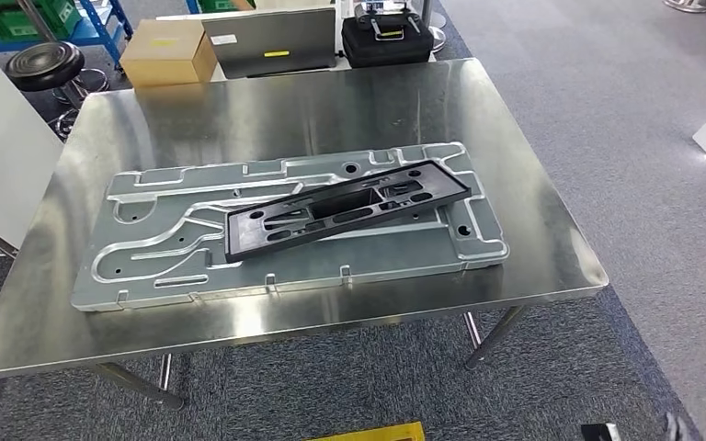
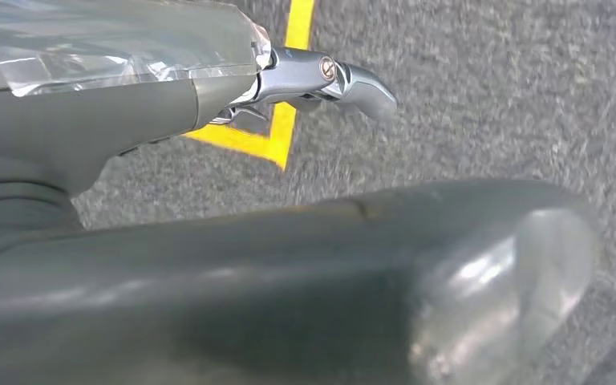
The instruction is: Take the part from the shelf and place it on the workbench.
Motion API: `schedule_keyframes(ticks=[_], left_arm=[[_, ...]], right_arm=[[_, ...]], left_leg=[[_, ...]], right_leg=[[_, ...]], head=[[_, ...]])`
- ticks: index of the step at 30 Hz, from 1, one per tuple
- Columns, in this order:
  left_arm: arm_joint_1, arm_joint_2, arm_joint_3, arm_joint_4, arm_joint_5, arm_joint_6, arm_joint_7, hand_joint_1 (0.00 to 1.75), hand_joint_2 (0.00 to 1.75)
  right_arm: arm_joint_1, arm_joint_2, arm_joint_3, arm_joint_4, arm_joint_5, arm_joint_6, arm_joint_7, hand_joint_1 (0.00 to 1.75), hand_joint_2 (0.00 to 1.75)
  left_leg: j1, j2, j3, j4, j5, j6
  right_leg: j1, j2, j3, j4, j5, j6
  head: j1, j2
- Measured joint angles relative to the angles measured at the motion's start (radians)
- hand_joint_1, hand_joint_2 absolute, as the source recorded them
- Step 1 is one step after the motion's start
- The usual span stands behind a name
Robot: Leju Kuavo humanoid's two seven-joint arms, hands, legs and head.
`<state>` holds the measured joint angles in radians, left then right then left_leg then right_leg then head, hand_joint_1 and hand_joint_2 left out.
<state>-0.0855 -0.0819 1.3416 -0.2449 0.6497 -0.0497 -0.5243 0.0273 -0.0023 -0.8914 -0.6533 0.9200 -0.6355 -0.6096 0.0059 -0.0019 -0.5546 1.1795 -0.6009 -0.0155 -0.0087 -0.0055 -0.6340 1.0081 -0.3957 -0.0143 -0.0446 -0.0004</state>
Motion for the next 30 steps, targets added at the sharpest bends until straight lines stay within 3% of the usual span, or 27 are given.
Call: schedule_keyframes(ticks=[2,4,6,7,8,9,11,12,13,14,16,18,20,22,23,25,27,28,29,30], left_arm=[[-0.005,-0.001,0.003,0.0,0.0,0.007,0.004,0.0,0.0],[-0.008,-0.002,0.006,0.0,0.0,0.015,0.008,0.0,0.0],[-0.006,-0.003,0.01,0.0,0.0,0.021,0.01,0.0,0.0],[-0.006,-0.003,0.012,0.0,0.0,0.023,0.011,0.0,0.0],[-0.005,-0.003,0.013,0.0,0.0,0.024,0.011,0.0,0.0],[-0.005,-0.004,0.013,0.0,0.0,0.024,0.011,0.0,0.0],[-0.002,-0.004,0.014,0.0,0.0,0.024,0.011,0.0,0.0],[-0.001,-0.004,0.014,0.0,0.0,0.023,0.01,0.0,0.0],[-0.001,-0.004,0.015,0.0,0.0,0.022,0.008,0.0,0.0],[-0.001,-0.004,0.015,0.0,0.0,0.021,0.007,0.0,0.0],[-0.001,-0.004,0.017,0.0,0.0,0.021,0.006,0.0,0.0],[-0.001,-0.004,0.017,0.0,0.0,0.02,0.005,0.0,0.0],[-0.001,-0.002,0.017,0.0,0.0,0.016,0.005,0.0,0.0],[0.003,0.001,0.016,0.0,0.0,0.011,0.005,0.0,0.0],[0.007,0.003,0.015,0.0,0.0,0.009,0.006,0.0,0.0],[0.014,0.01,0.011,0.0,0.001,0.002,0.016,0.0,0.0],[0.017,0.02,0.006,0.0,0.002,-0.005,0.032,0.0,0.0],[0.018,0.025,0.004,0.0,0.001,-0.008,0.039,0.0,0.0],[0.019,0.029,0.0,0.0,0.001,-0.011,0.046,0.0,0.0],[0.02,0.033,-0.004,0.0,0.001,-0.013,0.053,0.0,0.0]], right_arm=[[-0.013,0.0,-0.009,0.109,0.042,-0.005,0.048,0.0,0.0],[-0.026,-0.002,-0.01,0.19,0.085,0.002,0.108,0.0,0.0],[-0.033,-0.003,-0.01,0.253,0.127,0.017,0.162,0.0,0.0],[-0.034,-0.003,-0.01,0.278,0.143,0.023,0.182,0.0,0.0],[-0.035,-0.003,-0.009,0.298,0.153,0.027,0.193,0.0,0.0],[-0.036,-0.004,-0.009,0.315,0.159,0.028,0.201,0.0,0.0],[-0.041,-0.007,-0.007,0.341,0.176,0.037,0.22,0.0,0.0],[-0.045,-0.007,-0.003,0.353,0.189,0.047,0.234,0.0,0.0],[-0.047,-0.007,0.003,0.365,0.205,0.06,0.25,0.0,0.0],[-0.049,-0.006,0.011,0.376,0.22,0.075,0.266,0.0,0.0],[-0.054,0.0,0.029,0.393,0.249,0.101,0.293,0.0,0.0],[-0.061,0.011,0.05,0.404,0.275,0.117,0.312,0.0,0.0],[-0.067,0.025,0.069,0.416,0.287,0.126,0.326,0.0,0.0],[-0.068,0.042,0.077,0.428,0.285,0.136,0.342,0.0,0.0],[-0.068,0.051,0.079,0.433,0.283,0.144,0.356,0.0,0.0],[-0.069,0.067,0.08,0.44,0.277,0.164,0.398,0.0,0.0],[-0.068,0.079,0.08,0.446,0.27,0.179,0.448,0.0,0.0],[-0.068,0.085,0.08,0.449,0.267,0.182,0.477,0.0,0.0],[-0.068,0.09,0.08,0.452,0.265,0.184,0.507,0.0,0.0],[-0.067,0.095,0.079,0.454,0.262,0.187,0.541,0.0,0.0]], left_leg=[[-0.003,0.0,0.092,-0.144,0.032,0.009],[-0.008,0.001,0.121,-0.199,0.043,0.02],[-0.009,0.002,0.113,-0.197,0.062,0.03],[-0.009,0.004,0.105,-0.198,0.074,0.036],[-0.006,0.006,0.094,-0.2,0.087,0.042],[-0.004,0.008,0.081,-0.202,0.101,0.046],[-0.004,0.011,0.053,-0.2,0.122,0.05],[-0.004,0.012,0.039,-0.198,0.132,0.048],[-0.003,0.013,0.024,-0.195,0.142,0.046],[-0.003,0.014,0.01,-0.191,0.15,0.043],[0.0,0.014,-0.017,-0.178,0.163,0.034],[0.0,0.013,-0.037,-0.166,0.173,0.022],[-0.002,0.013,-0.045,-0.162,0.186,0.008],[0.001,0.012,-0.049,-0.161,0.191,-0.005],[0.003,0.011,-0.056,-0.146,0.17,-0.011],[0.006,0.01,-0.084,-0.062,0.078,-0.019],[0.006,0.01,-0.112,0.063,-0.008,-0.022],[0.005,0.01,-0.113,0.107,-0.018,-0.022],[0.005,0.01,-0.098,0.12,-0.003,-0.02],[0.004,0.01,-0.066,0.097,0.026,-0.015]], right_leg=[[0.001,0.003,-0.016,0.009,0.014,0.007],[0.003,0.005,-0.02,0.012,0.027,0.018],[0.0,0.005,-0.021,0.005,0.04,0.031],[-0.002,0.006,-0.026,0.009,0.031,0.036],[-0.004,0.006,-0.036,0.027,0.002,0.041],[-0.006,0.006,-0.049,0.063,-0.045,0.046],[-0.008,0.005,-0.077,0.182,-0.155,0.055],[-0.009,0.005,-0.082,0.241,-0.185,0.058],[-0.01,0.005,-0.075,0.277,-0.191,0.06],[-0.012,0.005,-0.052,0.282,-0.175,0.062],[-0.016,0.006,0.042,0.19,-0.13,0.062],[-0.013,0.01,0.138,0.055,-0.13,0.054],[-0.007,0.014,0.167,-0.003,-0.145,0.039],[-0.005,0.012,0.155,-0.005,-0.132,0.019],[-0.005,0.01,0.146,-0.006,-0.122,0.009],[-0.003,0.007,0.122,-0.007,-0.1,-0.007],[0.002,0.006,0.094,-0.006,-0.078,-0.014],[0.006,0.006,0.078,-0.005,-0.067,-0.015],[0.009,0.006,0.063,-0.003,-0.056,-0.016],[0.013,0.006,0.047,-0.002,-0.045,-0.016]], head=[[0.0,0.0],[0.0,0.0],[0.0,0.0],[0.0,0.0],[0.0,0.0],[0.0,0.0],[0.0,0.0],[0.0,0.0],[0.0,0.0],[0.0,0.0],[0.0,0.0],[0.0,0.0],[0.0,0.0],[0.0,0.0],[0.0,0.0],[0.0,0.0],[0.0,0.0],[0.0,0.0],[0.0,0.0],[0.0,0.0]])
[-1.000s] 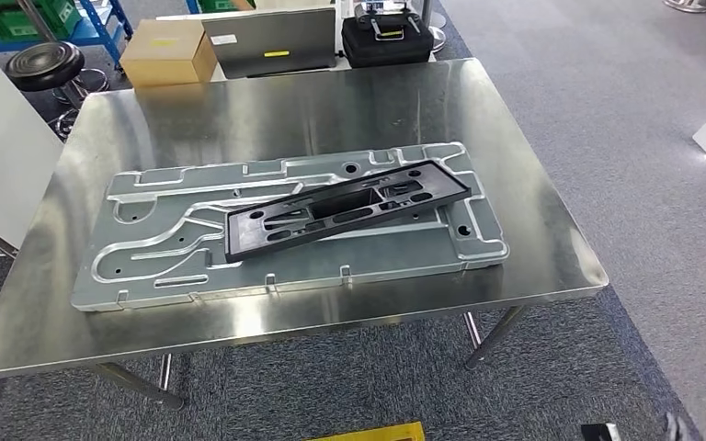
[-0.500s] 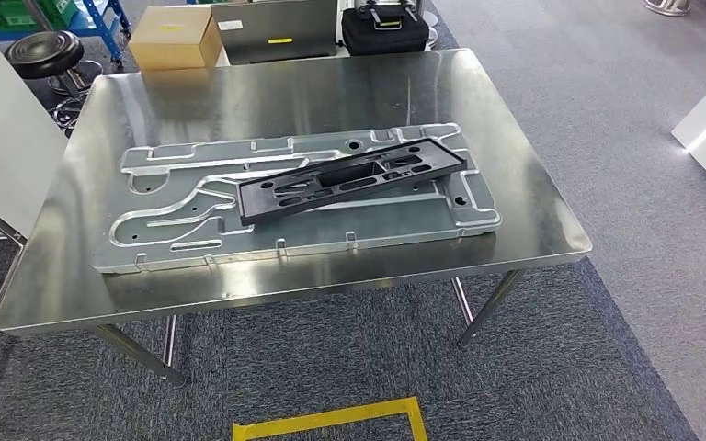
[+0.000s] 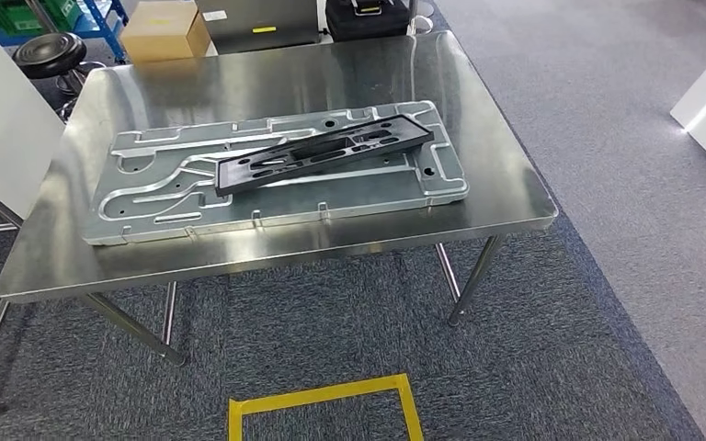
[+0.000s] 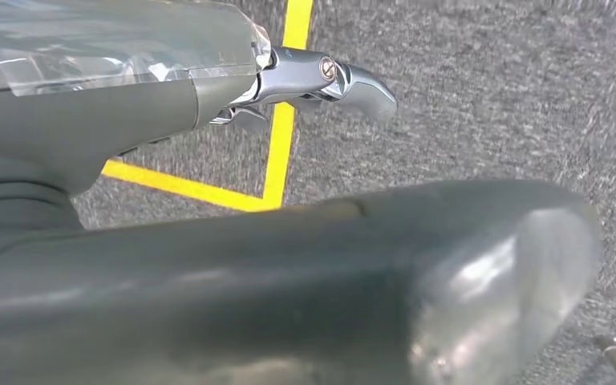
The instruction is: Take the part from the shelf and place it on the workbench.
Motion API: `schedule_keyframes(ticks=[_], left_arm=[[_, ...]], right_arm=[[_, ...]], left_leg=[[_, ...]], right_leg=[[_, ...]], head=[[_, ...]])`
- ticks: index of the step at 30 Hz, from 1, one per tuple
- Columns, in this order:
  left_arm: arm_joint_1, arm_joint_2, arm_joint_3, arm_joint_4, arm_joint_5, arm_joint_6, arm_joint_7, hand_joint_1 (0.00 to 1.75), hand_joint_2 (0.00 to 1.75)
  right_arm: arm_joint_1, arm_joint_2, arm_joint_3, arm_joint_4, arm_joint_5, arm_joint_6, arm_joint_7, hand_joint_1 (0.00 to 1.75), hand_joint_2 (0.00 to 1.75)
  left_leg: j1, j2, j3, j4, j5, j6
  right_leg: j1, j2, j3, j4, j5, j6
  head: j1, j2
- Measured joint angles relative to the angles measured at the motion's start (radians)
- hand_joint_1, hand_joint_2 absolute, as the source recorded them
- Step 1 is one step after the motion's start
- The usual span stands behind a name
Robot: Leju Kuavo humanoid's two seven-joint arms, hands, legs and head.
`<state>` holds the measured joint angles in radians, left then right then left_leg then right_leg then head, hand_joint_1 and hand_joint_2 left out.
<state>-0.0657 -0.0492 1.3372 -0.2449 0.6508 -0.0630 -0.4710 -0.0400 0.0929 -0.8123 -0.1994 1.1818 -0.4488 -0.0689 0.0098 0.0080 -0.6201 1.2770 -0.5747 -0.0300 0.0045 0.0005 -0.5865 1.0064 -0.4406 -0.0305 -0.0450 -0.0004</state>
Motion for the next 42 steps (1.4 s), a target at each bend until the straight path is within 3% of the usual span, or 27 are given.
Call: schedule_keyframes(ticks=[2,3,5,7,8,9,10,12,13,14,15,17,19,20,22,24,27,28,29,31,33,35,36,38,39,40,42], left_arm=[[0.0,0.005,-0.013,0.0,0.0,-0.006,0.013,0.0,0.0],[-0.001,0.007,-0.021,0.0,0.0,-0.009,0.018,0.0,0.0],[-0.004,0.009,-0.036,0.0,-0.001,-0.015,0.023,0.0,0.0],[-0.003,0.009,-0.048,0.0,-0.002,-0.019,0.024,0.0,0.0],[-0.003,0.009,-0.053,0.0,-0.002,-0.022,0.024,0.0,0.0],[-0.003,0.009,-0.059,0.001,-0.002,-0.026,0.024,0.0,0.0],[-0.004,0.008,-0.064,0.001,-0.002,-0.032,0.025,0.0,0.0],[-0.004,0.008,-0.075,0.001,-0.002,-0.044,0.029,0.0,0.0],[-0.004,0.008,-0.078,0.002,-0.002,-0.049,0.033,0.0,0.0],[-0.004,0.008,-0.079,0.003,-0.002,-0.053,0.036,0.0,0.0],[-0.004,0.008,-0.079,0.004,-0.002,-0.057,0.039,0.0,0.0],[-0.004,0.008,-0.078,0.004,-0.002,-0.064,0.042,0.0,0.0],[-0.004,0.006,-0.073,0.005,-0.002,-0.069,0.045,0.0,0.0],[-0.004,0.005,-0.069,0.005,-0.002,-0.072,0.046,0.0,0.0],[-0.002,0.002,-0.061,0.006,-0.002,-0.074,0.05,0.0,0.0],[0.004,-0.001,-0.056,0.007,-0.002,-0.074,0.052,0.0,0.0],[0.01,-0.006,-0.052,0.008,-0.001,-0.073,0.053,0.0,0.0],[0.009,-0.006,-0.051,0.008,-0.001,-0.073,0.053,0.0,0.0],[0.009,-0.007,-0.051,0.008,-0.001,-0.073,0.053,0.0,0.0],[0.008,-0.009,-0.05,0.008,-0.001,-0.073,0.054,0.0,0.0],[0.004,-0.009,-0.05,0.008,-0.001,-0.074,0.054,0.0,0.0],[-0.002,-0.01,-0.05,0.008,-0.001,-0.076,0.054,0.0,0.0],[-0.004,-0.01,-0.05,0.008,-0.001,-0.077,0.054,0.0,0.0],[-0.001,-0.012,-0.05,0.009,-0.002,-0.077,0.054,0.0,0.0],[0.0,-0.012,-0.05,0.009,-0.002,-0.078,0.054,0.0,0.0],[0.001,-0.013,-0.05,0.01,-0.002,-0.078,0.054,0.0,0.0],[0.001,-0.014,-0.05,0.01,-0.002,-0.08,0.054,0.0,0.0]], right_arm=[[0.0,0.009,-0.005,0.004,-0.011,0.016,0.071,0.0,0.0],[0.001,0.013,-0.009,0.005,-0.017,0.026,0.099,0.0,0.0],[0.004,0.018,-0.019,0.008,-0.029,0.049,0.137,0.0,0.0],[0.008,0.021,-0.03,0.009,-0.042,0.067,0.157,0.0,0.0],[0.009,0.022,-0.037,0.01,-0.052,0.074,0.164,0.0,0.0],[0.01,0.024,-0.044,0.01,-0.062,0.08,0.171,0.0,0.0],[0.011,0.027,-0.051,0.01,-0.072,0.085,0.176,0.0,0.0],[0.011,0.031,-0.066,0.011,-0.089,0.091,0.176,0.0,0.0],[0.011,0.033,-0.073,0.011,-0.094,0.092,0.17,0.0,0.0],[0.01,0.033,-0.078,0.011,-0.099,0.094,0.16,0.0,0.0],[0.01,0.034,-0.083,0.011,-0.102,0.098,0.147,0.0,0.0],[0.009,0.035,-0.09,0.011,-0.104,0.111,0.117,0.0,0.0],[0.005,0.038,-0.092,0.011,-0.1,0.127,0.093,0.0,0.0],[0.003,0.039,-0.092,0.011,-0.096,0.135,0.083,0.0,0.0],[0.001,0.04,-0.092,0.011,-0.086,0.146,0.073,0.0,0.0],[-0.001,0.041,-0.092,0.012,-0.08,0.155,0.069,0.0,0.0],[-0.002,0.04,-0.092,0.013,-0.073,0.167,0.066,0.0,0.0],[-0.002,0.04,-0.092,0.013,-0.072,0.171,0.064,0.0,0.0],[-0.002,0.04,-0.092,0.013,-0.071,0.175,0.06,0.0,0.0],[-0.003,0.04,-0.092,0.013,-0.07,0.18,0.053,0.0,0.0],[-0.004,0.04,-0.092,0.013,-0.068,0.183,0.048,0.0,0.0],[-0.005,0.041,-0.091,0.013,-0.068,0.188,0.044,0.0,0.0],[-0.004,0.041,-0.091,0.013,-0.068,0.192,0.041,0.0,0.0],[-0.002,0.04,-0.091,0.013,-0.068,0.198,0.036,0.0,0.0],[-0.002,0.04,-0.091,0.013,-0.069,0.199,0.035,0.0,0.0],[-0.001,0.04,-0.091,0.013,-0.07,0.199,0.035,0.0,0.0],[-0.001,0.04,-0.091,0.013,-0.071,0.199,0.034,0.0,0.0]], left_leg=[[-0.007,0.0,0.108,-0.131,0.043,0.016],[-0.01,0.001,0.163,-0.211,0.04,0.024],[-0.018,0.003,0.22,-0.306,0.023,0.035],[-0.018,0.005,0.213,-0.322,0.037,0.044],[-0.016,0.008,0.205,-0.325,0.048,0.051],[-0.014,0.011,0.195,-0.328,0.062,0.057],[-0.011,0.013,0.182,-0.329,0.075,0.061],[-0.011,0.014,0.148,-0.326,0.1,0.063],[-0.01,0.015,0.129,-0.323,0.112,0.061],[-0.009,0.017,0.109,-0.317,0.123,0.058],[-0.007,0.018,0.089,-0.309,0.133,0.054],[-0.003,0.02,0.051,-0.288,0.148,0.044],[-0.003,0.019,0.023,-0.267,0.161,0.032],[-0.004,0.019,0.015,-0.261,0.169,0.025],[-0.003,0.018,0.004,-0.26,0.186,0.011],[0.001,0.013,-0.012,-0.236,0.152,0.001],[0.005,0.004,-0.054,-0.081,0.003,-0.007],[0.005,0.003,-0.061,-0.023,-0.022,-0.009],[0.005,0.003,-0.057,0.014,-0.021,-0.008],[0.004,0.002,-0.002,-0.005,0.036,-0.002],[0.0,0.003,0.108,-0.139,0.06,0.012],[-0.007,0.003,0.19,-0.269,0.029,0.026],[-0.011,0.003,0.204,-0.3,0.019,0.033],[-0.01,0.006,0.193,-0.311,0.034,0.048],[-0.008,0.008,0.183,-0.313,0.047,0.056],[-0.006,0.011,0.17,-0.316,0.061,0.063],[-0.006,0.013,0.14,-0.315,0.086,0.071]], right_leg=[[0.006,0.0,-0.024,0.004,0.02,0.002],[0.009,0.0,-0.032,0.006,0.029,0.004],[0.009,-0.004,-0.038,0.006,0.047,0.014],[0.005,-0.005,-0.041,0.004,0.061,0.025],[0.003,-0.004,-0.046,0.012,0.046,0.032],[0.001,-0.002,-0.054,0.035,0.012,0.038],[-0.002,-0.001,-0.065,0.077,-0.042,0.044],[-0.009,-0.001,-0.088,0.2,-0.145,0.055],[-0.013,-0.001,-0.091,0.255,-0.162,0.061],[-0.016,-0.001,-0.083,0.287,-0.151,0.065],[-0.02,-0.001,-0.062,0.288,-0.12,0.069],[-0.026,0.0,0.031,0.191,-0.071,0.074],[-0.026,0.004,0.133,0.044,-0.093,0.07],[-0.023,0.005,0.159,-0.004,-0.113,0.063],[-0.021,0.004,0.156,-0.026,-0.117,0.046],[-0.021,0.001,0.135,-0.026,-0.096,0.028],[-0.016,-0.004,0.091,-0.025,-0.059,0.013],[-0.013,-0.005,0.074,-0.022,-0.047,0.012],[-0.011,-0.005,0.056,-0.018,-0.036,0.011],[-0.006,-0.005,0.019,-0.007,-0.015,0.012],[-0.002,-0.005,-0.009,0.005,0.003,0.017],[0.0,-0.007,-0.023,0.01,0.02,0.027],[-0.001,-0.009,-0.025,0.009,0.03,0.033],[-0.003,-0.008,-0.033,0.008,0.036,0.046],[-0.005,-0.006,-0.041,0.021,0.014,0.052],[-0.006,-0.004,-0.051,0.05,-0.028,0.056],[-0.011,-0.002,-0.072,0.152,-0.14,0.064]], head=[[0.0,0.0],[0.0,0.0],[0.0,0.0],[0.0,0.0],[0.0,0.0],[0.0,0.0],[0.0,0.0],[0.0,0.0],[0.0,0.0],[0.0,0.0],[0.0,0.0],[0.0,0.0],[0.0,0.0],[0.0,0.0],[0.0,0.0],[0.0,0.0],[0.0,0.0],[0.0,0.0],[0.0,0.0],[0.0,0.0],[0.0,0.0],[0.0,0.0],[0.0,0.0],[0.0,0.0],[0.0,0.0],[0.0,0.0],[0.0,0.0]])
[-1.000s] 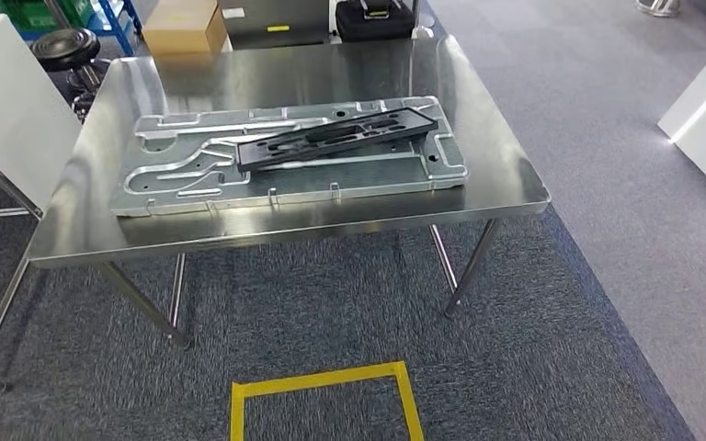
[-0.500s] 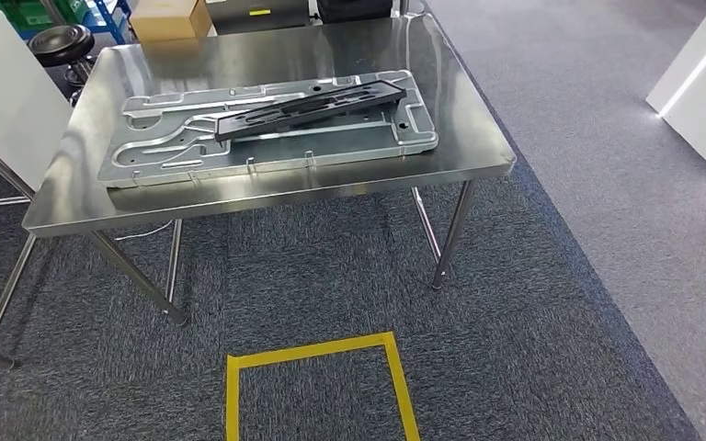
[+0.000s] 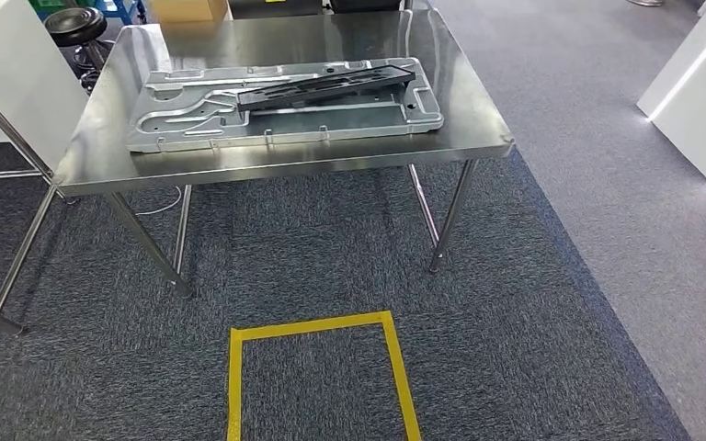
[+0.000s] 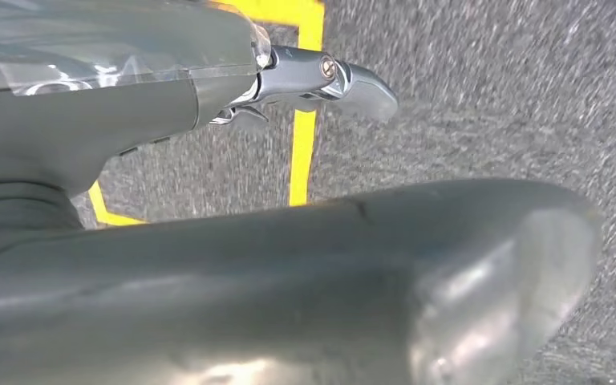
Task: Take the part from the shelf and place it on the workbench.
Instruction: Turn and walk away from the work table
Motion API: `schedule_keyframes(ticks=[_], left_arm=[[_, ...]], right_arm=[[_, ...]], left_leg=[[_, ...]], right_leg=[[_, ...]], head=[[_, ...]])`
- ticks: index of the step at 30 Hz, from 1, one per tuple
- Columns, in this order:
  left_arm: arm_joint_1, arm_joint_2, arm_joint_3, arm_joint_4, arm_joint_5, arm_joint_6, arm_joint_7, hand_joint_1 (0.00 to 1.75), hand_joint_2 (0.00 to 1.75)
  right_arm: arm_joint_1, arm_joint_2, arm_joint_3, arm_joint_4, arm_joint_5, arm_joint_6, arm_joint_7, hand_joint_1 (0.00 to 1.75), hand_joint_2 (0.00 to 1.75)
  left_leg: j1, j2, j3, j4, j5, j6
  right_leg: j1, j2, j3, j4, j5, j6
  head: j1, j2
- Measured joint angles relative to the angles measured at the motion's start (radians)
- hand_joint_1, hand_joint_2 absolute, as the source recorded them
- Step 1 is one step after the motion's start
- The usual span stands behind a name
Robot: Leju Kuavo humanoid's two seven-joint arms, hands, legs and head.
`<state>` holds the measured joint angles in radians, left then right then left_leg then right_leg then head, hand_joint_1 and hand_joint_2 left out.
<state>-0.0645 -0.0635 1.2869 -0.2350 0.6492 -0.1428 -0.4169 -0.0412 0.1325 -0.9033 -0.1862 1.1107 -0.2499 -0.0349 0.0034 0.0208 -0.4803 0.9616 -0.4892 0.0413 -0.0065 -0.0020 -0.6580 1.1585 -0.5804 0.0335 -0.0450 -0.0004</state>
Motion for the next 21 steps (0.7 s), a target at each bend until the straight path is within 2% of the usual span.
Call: schedule_keyframes(ticks=[1,2,3,4,5,6,7,8,9,11,12,13,14,15,16,17,18,19,20,21], left_arm=[[0.001,0.0,0.0,0.0,0.0,-0.001,0.0,0.0,0.0],[0.001,-0.001,0.0,0.0,0.0,-0.001,0.001,0.0,0.0],[0.001,-0.001,0.0,0.0,0.0,-0.002,0.002,0.0,0.0],[0.0,-0.001,0.0,0.0,0.0,-0.002,0.003,0.0,0.0],[-0.001,-0.002,0.0,0.0,0.0,-0.002,0.005,0.0,0.0],[-0.003,-0.002,0.0,0.0,0.0,-0.002,0.006,0.0,0.0],[-0.005,-0.003,0.0,0.0,0.0,-0.001,0.007,0.0,0.0],[-0.007,-0.004,0.0,0.0,0.0,-0.001,0.009,0.0,0.0],[-0.008,-0.004,0.0,0.0,0.0,-0.001,0.01,0.0,0.0],[-0.01,-0.004,0.0,0.0,0.0,0.001,0.014,0.0,0.0],[-0.011,-0.005,0.0,0.001,0.0,0.002,0.015,0.0,0.0],[-0.01,-0.007,0.0,0.001,0.0,0.003,0.016,0.0,0.0],[-0.009,-0.008,0.0,0.002,0.0,0.003,0.017,0.0,0.0],[-0.009,-0.009,0.0,0.002,0.0,0.004,0.017,0.0,0.0],[-0.01,-0.009,0.0,0.003,0.0,0.004,0.017,0.0,0.0],[-0.011,-0.01,0.0,0.003,0.0,0.004,0.017,0.0,0.0],[-0.012,-0.01,0.0,0.003,0.0,0.004,0.017,0.0,0.0],[-0.013,-0.011,0.0,0.003,0.0,0.004,0.016,0.0,0.0],[-0.014,-0.011,0.0,0.003,0.0,0.004,0.016,0.0,0.0],[-0.017,-0.011,0.0,0.003,0.0,0.004,0.015,0.0,0.0]], right_arm=[[0.0,0.0,0.0,0.0,-0.001,0.0,0.0,0.0,0.0],[0.0,0.0,0.0,0.0,-0.001,0.0,0.0,0.0,0.0],[-0.001,0.0,0.0,0.001,-0.001,-0.001,0.0,0.0,0.0],[-0.002,0.0,0.0,0.001,-0.001,-0.002,0.0,0.0,0.0],[-0.003,0.0,0.0,0.001,-0.002,-0.003,0.0,0.0,0.0],[-0.004,0.0,0.0,0.001,-0.002,-0.004,0.0,0.0,0.0],[-0.006,0.0,0.0,0.001,-0.003,-0.004,0.0,0.0,0.0],[-0.008,0.0,0.0,0.001,-0.005,-0.004,0.0,0.0,0.0],[-0.01,0.0,0.0,0.001,-0.006,-0.004,0.0,0.0,0.0],[-0.01,0.0,-0.001,0.001,-0.009,-0.005,0.001,0.0,0.0],[-0.01,0.001,-0.002,0.002,-0.009,-0.005,0.001,0.0,0.0],[-0.011,0.001,-0.002,0.002,-0.009,-0.005,0.002,0.0,0.0],[-0.011,0.0,-0.002,0.002,-0.01,-0.005,0.001,0.0,0.0],[-0.011,0.0,-0.002,0.002,-0.01,-0.003,0.0,0.0,0.0],[-0.01,-0.001,-0.003,0.002,-0.01,-0.001,-0.004,0.0,0.0],[-0.01,-0.001,-0.003,0.002,-0.01,0.004,-0.01,0.0,0.0],[-0.011,-0.001,-0.003,0.002,-0.01,0.01,-0.017,0.0,0.0],[-0.011,-0.001,-0.003,0.002,-0.01,0.015,-0.025,0.0,0.0],[-0.012,-0.001,-0.003,0.002,-0.009,0.021,-0.03,0.0,0.0],[-0.012,-0.001,-0.003,0.002,-0.005,0.028,-0.033,0.0,0.0]], left_leg=[[-0.001,0.0,-0.016,0.001,0.012,0.0],[-0.001,0.001,-0.033,0.004,0.024,-0.002],[-0.001,0.002,-0.051,0.01,0.035,-0.004],[0.0,0.003,-0.071,0.017,0.045,-0.007],[0.0,0.004,-0.09,0.026,0.054,-0.011],[0.0,0.004,-0.108,0.037,0.061,-0.015],[-0.001,0.004,-0.122,0.046,0.067,-0.02],[-0.002,0.004,-0.132,0.053,0.075,-0.026],[-0.002,0.004,-0.138,0.056,0.084,-0.032],[-0.001,0.003,-0.148,0.057,0.098,-0.045],[0.001,0.0,-0.156,0.065,0.085,-0.051],[0.002,-0.003,-0.167,0.089,0.051,-0.056],[0.004,-0.007,-0.18,0.131,0.001,-0.061],[0.005,-0.009,-0.192,0.19,-0.054,-0.065],[0.006,-0.01,-0.201,0.254,-0.094,-0.068],[0.007,-0.011,-0.202,0.306,-0.11,-0.07],[0.007,-0.011,-0.192,0.333,-0.1,-0.07],[0.008,-0.011,-0.166,0.327,-0.073,-0.068],[0.007,-0.01,-0.122,0.285,-0.045,-0.065],[0.006,-0.002,-0.062,0.214,-0.033,-0.06]], right_leg=[[-0.002,0.0,-0.004,0.055,-0.033,0.004],[-0.004,0.0,-0.001,0.096,-0.039,0.007],[-0.006,0.0,0.014,0.113,-0.018,0.01],[-0.008,0.0,0.042,0.1,0.016,0.011],[-0.009,0.0,0.085,0.056,0.047,0.01],[-0.009,0.001,0.139,-0.011,0.057,0.008],[-0.008,0.003,0.189,-0.083,0.049,0.003],[-0.005,0.004,0.224,-0.14,0.033,-0.003],[-0.002,0.005,0.24,-0.174,0.019,-0.011],[-0.002,0.002,0.23,-0.187,0.026,-0.029],[-0.003,0.001,0.218,-0.188,0.038,-0.038],[-0.005,-0.002,0.205,-0.189,0.052,-0.045],[-0.004,-0.003,0.19,-0.189,0.064,-0.051],[-0.003,-0.004,0.174,-0.189,0.077,-0.054],[-0.001,-0.004,0.158,-0.188,0.089,-0.055],[0.001,-0.004,0.141,-0.185,0.101,-0.056],[0.002,-0.004,0.123,-0.181,0.112,-0.055],[0.003,-0.004,0.105,-0.176,0.122,-0.053],[0.003,-0.004,0.088,-0.169,0.131,-0.051],[0.004,-0.007,0.075,-0.162,0.139,-0.048]], head=[[0.0,0.0],[0.0,0.0],[0.0,0.0],[0.0,0.0],[0.0,0.0],[0.0,0.0],[0.0,0.0],[0.0,0.0],[0.0,0.0],[0.0,0.0],[0.0,0.0],[0.0,0.0],[0.0,0.0],[0.0,0.0],[0.0,0.0],[0.0,0.0],[0.0,0.0],[0.0,0.0],[0.0,0.0],[0.0,0.0]])
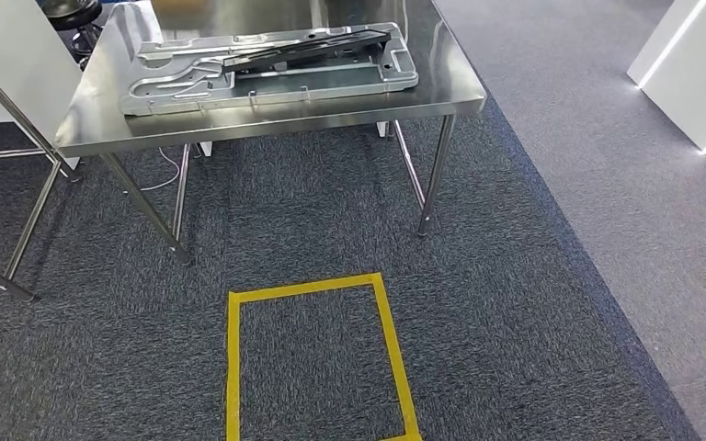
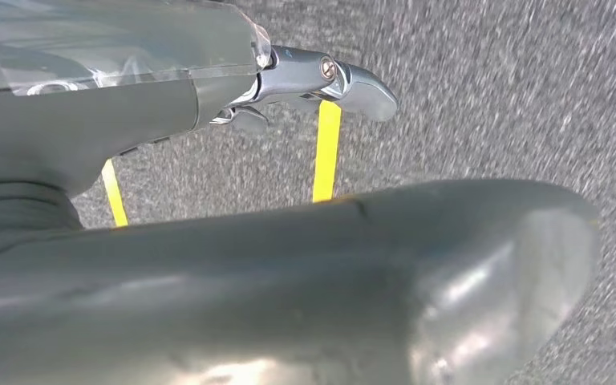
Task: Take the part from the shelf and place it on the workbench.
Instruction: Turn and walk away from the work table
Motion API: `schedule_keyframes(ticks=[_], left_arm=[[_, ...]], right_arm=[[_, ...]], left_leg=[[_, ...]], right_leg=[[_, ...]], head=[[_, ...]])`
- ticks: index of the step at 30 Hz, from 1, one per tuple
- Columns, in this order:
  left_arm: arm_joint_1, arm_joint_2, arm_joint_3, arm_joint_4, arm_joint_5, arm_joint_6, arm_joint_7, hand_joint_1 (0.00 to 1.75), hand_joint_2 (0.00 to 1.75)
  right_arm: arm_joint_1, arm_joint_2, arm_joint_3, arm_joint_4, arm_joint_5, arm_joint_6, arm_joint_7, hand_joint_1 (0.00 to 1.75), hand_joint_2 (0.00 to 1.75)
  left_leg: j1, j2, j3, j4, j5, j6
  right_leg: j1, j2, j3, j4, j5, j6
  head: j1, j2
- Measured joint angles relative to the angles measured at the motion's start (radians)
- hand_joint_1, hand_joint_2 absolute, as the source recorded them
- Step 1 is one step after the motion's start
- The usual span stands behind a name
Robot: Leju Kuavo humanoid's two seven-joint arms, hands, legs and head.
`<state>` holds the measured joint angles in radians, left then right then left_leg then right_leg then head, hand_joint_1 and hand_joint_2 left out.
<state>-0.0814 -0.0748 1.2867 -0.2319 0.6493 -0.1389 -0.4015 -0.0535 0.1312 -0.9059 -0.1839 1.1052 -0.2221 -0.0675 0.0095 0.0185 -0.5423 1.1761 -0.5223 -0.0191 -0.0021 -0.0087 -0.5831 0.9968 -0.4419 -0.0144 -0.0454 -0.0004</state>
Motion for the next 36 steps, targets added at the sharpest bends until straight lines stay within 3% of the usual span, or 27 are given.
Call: schedule_keyframes(ticks=[2,3,5,6,7,8,10,11,12,13,15,17,19,21,22,23,25,26,27,28,29,31,33,35,36], left_arm=[[-0.011,0.0,0.0,0.0,0.0,0.0,-0.002,0.0,0.0],[-0.016,0.0,-0.001,0.0,0.0,0.0,-0.002,0.0,0.0],[-0.018,-0.001,-0.001,0.0,-0.001,0.001,-0.003,0.0,0.0],[-0.016,-0.002,-0.001,0.0,-0.001,0.002,-0.003,0.0,0.0],[-0.015,-0.002,-0.001,0.0,0.0,0.002,-0.003,0.0,0.0],[-0.014,-0.002,-0.001,0.0,0.0,0.003,-0.003,0.0,0.0],[-0.014,-0.002,-0.001,0.001,0.0,0.003,-0.004,0.0,0.0],[-0.013,-0.003,-0.002,0.001,0.0,0.003,-0.004,0.0,0.0],[-0.012,-0.003,-0.002,0.001,0.0,0.003,-0.004,0.0,0.0],[-0.012,-0.003,-0.002,0.001,0.0,0.003,-0.004,0.0,0.0],[-0.011,-0.004,-0.002,0.001,0.0,0.003,-0.003,0.0,0.0],[-0.012,-0.006,-0.002,0.001,0.0,0.004,-0.002,0.0,0.0],[-0.013,-0.008,-0.002,0.001,0.0,0.007,0.0,0.0,0.0],[-0.013,-0.007,-0.002,0.001,0.0,0.009,0.003,0.0,0.0],[-0.012,-0.008,-0.002,0.001,0.0,0.01,0.004,0.0,0.0],[-0.012,-0.008,-0.002,0.001,0.0,0.011,0.006,0.0,0.0],[-0.012,-0.01,-0.002,0.001,0.0,0.014,0.008,0.0,0.0],[-0.012,-0.01,-0.002,0.001,0.0,0.016,0.009,0.0,0.0],[-0.011,-0.009,-0.001,0.001,0.0,0.018,0.011,0.0,0.0],[-0.011,-0.009,-0.001,0.001,0.0,0.02,0.014,0.0,0.0],[-0.011,-0.009,-0.001,0.001,0.0,0.021,0.018,0.0,0.0],[-0.012,-0.009,-0.001,0.001,0.0,0.022,0.023,0.0,0.0],[-0.013,-0.008,-0.002,0.001,0.0,0.023,0.025,0.0,0.0],[-0.012,-0.006,-0.001,0.001,0.0,0.023,0.023,0.0,0.0],[-0.012,-0.005,-0.001,0.001,0.0,0.022,0.021,0.0,0.0]], right_arm=[[0.001,0.0,0.0,0.0,0.009,0.015,0.0,0.0,0.0],[0.002,0.0,0.001,0.0,0.012,0.021,0.0,0.0,0.0],[0.004,0.0,0.001,0.0,0.013,0.026,0.001,0.0,0.0],[0.004,0.0,0.001,0.0,0.013,0.026,0.002,0.0,0.0],[0.004,0.0,0.001,0.0,0.012,0.026,0.002,0.0,0.0],[0.004,0.0,0.001,0.0,0.012,0.026,0.003,0.0,0.0],[0.004,0.0,0.001,0.0,0.011,0.026,0.003,0.0,0.0],[0.004,0.0,0.001,0.0,0.011,0.026,0.003,0.0,0.0],[0.004,0.0,0.001,0.0,0.01,0.025,0.003,0.0,0.0],[0.003,0.0,0.001,0.0,0.009,0.023,0.003,0.0,0.0],[0.002,0.0,0.001,0.0,0.005,0.02,0.005,0.0,0.0],[-0.001,0.0,0.0,-0.001,0.003,0.019,0.012,0.0,0.0],[-0.001,0.0,-0.001,-0.002,0.0,0.016,0.027,0.0,0.0],[-0.001,0.001,-0.005,-0.001,-0.006,0.012,0.044,0.0,0.0],[0.0,0.002,-0.007,-0.001,-0.008,0.01,0.05,0.0,0.0],[0.0,0.002,-0.008,-0.001,-0.009,0.009,0.054,0.0,0.0],[0.001,0.002,-0.011,-0.001,-0.013,0.012,0.063,0.0,0.0],[0.002,0.002,-0.014,-0.001,-0.015,0.016,0.071,0.0,0.0],[0.002,0.002,-0.017,-0.001,-0.019,0.019,0.082,0.0,0.0],[0.002,0.002,-0.021,-0.001,-0.022,0.021,0.093,0.0,0.0],[0.002,0.002,-0.025,-0.001,-0.027,0.022,0.101,0.0,0.0],[0.002,0.003,-0.034,-0.001,-0.037,0.022,0.109,0.0,0.0],[0.001,0.003,-0.043,-0.001,-0.046,0.023,0.111,0.0,0.87],[0.0,0.004,-0.051,-0.001,-0.053,0.025,0.111,0.0,1.75],[-0.001,0.004,-0.056,-0.001,-0.057,0.026,0.111,0.0,1.75]], left_leg=[[-0.006,0.017,0.106,-0.151,-0.019,0.013],[-0.009,0.022,0.132,-0.196,-0.032,0.02],[-0.01,0.015,0.129,-0.218,-0.028,0.035],[-0.009,0.011,0.119,-0.219,-0.017,0.042],[-0.008,0.008,0.107,-0.22,-0.004,0.05],[-0.007,0.005,0.092,-0.221,0.01,0.056],[-0.011,-0.005,0.06,-0.217,0.035,0.063],[-0.013,-0.01,0.042,-0.214,0.047,0.063],[-0.014,-0.013,0.024,-0.21,0.058,0.063],[-0.015,-0.016,0.005,-0.204,0.068,0.062],[-0.016,-0.021,-0.029,-0.191,0.086,0.058],[-0.018,-0.024,-0.052,-0.18,0.099,0.05],[-0.019,-0.025,-0.063,-0.177,0.113,0.04],[-0.018,-0.026,-0.07,-0.174,0.116,0.029],[-0.016,-0.026,-0.078,-0.156,0.097,0.023],[-0.014,-0.025,-0.093,-0.118,0.063,0.017],[-0.006,-0.024,-0.134,0.009,-0.024,0.003],[-0.003,-0.024,-0.15,0.07,-0.05,-0.002],[0.0,-0.024,-0.154,0.105,-0.056,-0.006],[0.002,-0.024,-0.138,0.101,-0.043,-0.009],[0.003,-0.023,-0.104,0.058,-0.018,-0.01],[0.003,-0.018,-0.007,-0.089,0.021,-0.005],[-0.001,-0.015,0.044,-0.178,0.026,0.005],[-0.003,-0.015,0.044,-0.19,0.024,0.018],[-0.001,-0.015,0.043,-0.194,0.027,0.025]], right_leg=[[0.003,-0.009,-0.016,0.012,0.014,0.009],[0.004,-0.016,-0.019,0.014,0.021,0.014],[0.002,-0.025,-0.024,0.014,0.034,0.027],[0.0,-0.024,-0.029,0.02,0.023,0.033],[-0.002,-0.018,-0.038,0.042,-0.008,0.039],[-0.003,-0.011,-0.05,0.083,-0.056,0.043],[-0.004,-0.003,-0.076,0.204,-0.159,0.046],[-0.004,-0.002,-0.082,0.257,-0.181,0.047],[-0.004,-0.002,-0.076,0.286,-0.177,0.046],[-0.003,-0.001,-0.056,0.283,-0.153,0.044],[-0.002,0.007,0.033,0.177,-0.097,0.035],[0.002,0.02,0.129,0.03,-0.096,0.023],[0.008,0.025,0.163,-0.039,-0.111,0.012],[0.004,0.019,0.155,-0.045,-0.1,0.0],[0.002,0.016,0.15,-0.047,-0.091,-0.007],[-0.001,0.012,0.143,-0.048,-0.083,-0.012],[-0.001,0.006,0.127,-0.047,-0.071,-0.017],[-0.001,0.004,0.118,-0.045,-0.065,-0.015],[-0.002,0.003,0.109,-0.041,-0.061,-0.013],[-0.002,0.001,0.101,-0.037,-0.058,-0.011],[-0.004,-0.001,0.094,-0.031,-0.056,-0.008],[-0.004,-0.005,0.083,-0.02,-0.056,-0.003],[-0.002,-0.006,0.075,-0.012,-0.054,0.007],[-0.001,-0.007,0.071,-0.011,-0.05,0.019],[-0.002,-0.005,0.069,-0.007,-0.054,0.025]], head=[[0.0,0.0],[0.0,0.0],[0.0,0.0],[0.0,0.0],[0.0,0.0],[0.0,0.0],[0.0,0.0],[0.0,0.0],[0.0,0.0],[0.0,0.0],[0.0,0.0],[0.0,0.0],[0.0,0.0],[0.0,0.0],[0.0,0.0],[0.0,0.0],[0.0,0.0],[0.0,0.0],[0.0,0.0],[0.0,0.0],[0.0,0.0],[0.0,0.0],[0.0,0.0],[0.0,0.0],[0.0,0.0]])
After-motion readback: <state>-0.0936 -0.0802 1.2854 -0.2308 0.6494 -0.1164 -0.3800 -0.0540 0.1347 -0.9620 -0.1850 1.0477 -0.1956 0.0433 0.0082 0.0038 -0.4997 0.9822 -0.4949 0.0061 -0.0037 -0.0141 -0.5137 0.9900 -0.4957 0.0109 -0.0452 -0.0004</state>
